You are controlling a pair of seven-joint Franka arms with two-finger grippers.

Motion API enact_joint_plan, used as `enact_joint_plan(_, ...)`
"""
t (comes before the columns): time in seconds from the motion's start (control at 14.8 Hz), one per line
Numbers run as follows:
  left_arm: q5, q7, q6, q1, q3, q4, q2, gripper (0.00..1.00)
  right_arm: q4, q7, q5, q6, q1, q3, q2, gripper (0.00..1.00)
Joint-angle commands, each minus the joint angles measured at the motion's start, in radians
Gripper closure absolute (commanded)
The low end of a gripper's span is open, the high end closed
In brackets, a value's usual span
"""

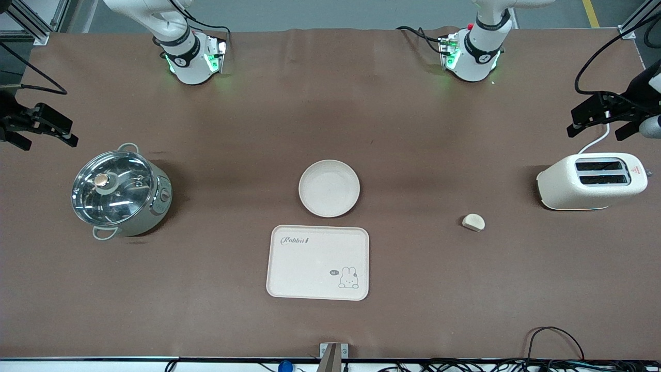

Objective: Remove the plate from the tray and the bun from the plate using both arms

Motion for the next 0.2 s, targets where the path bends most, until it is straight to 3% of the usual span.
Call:
enact_joint_plan(0.0, 0.031, 0.003, 0.004, -0.002, 0.000, 0.007, 0.004, 0.00, -0.004, 0.001, -0.017, -0.022, -0.001, 0.003, -0.012, 0.00)
enact_joint_plan(0.14, 0.028, 0.003, 0.004, -0.001, 0.003, 0.008, 0.010, 0.00, -0.002, 0.003, -0.017, -0.032, -0.003, 0.002, -0.013, 0.00)
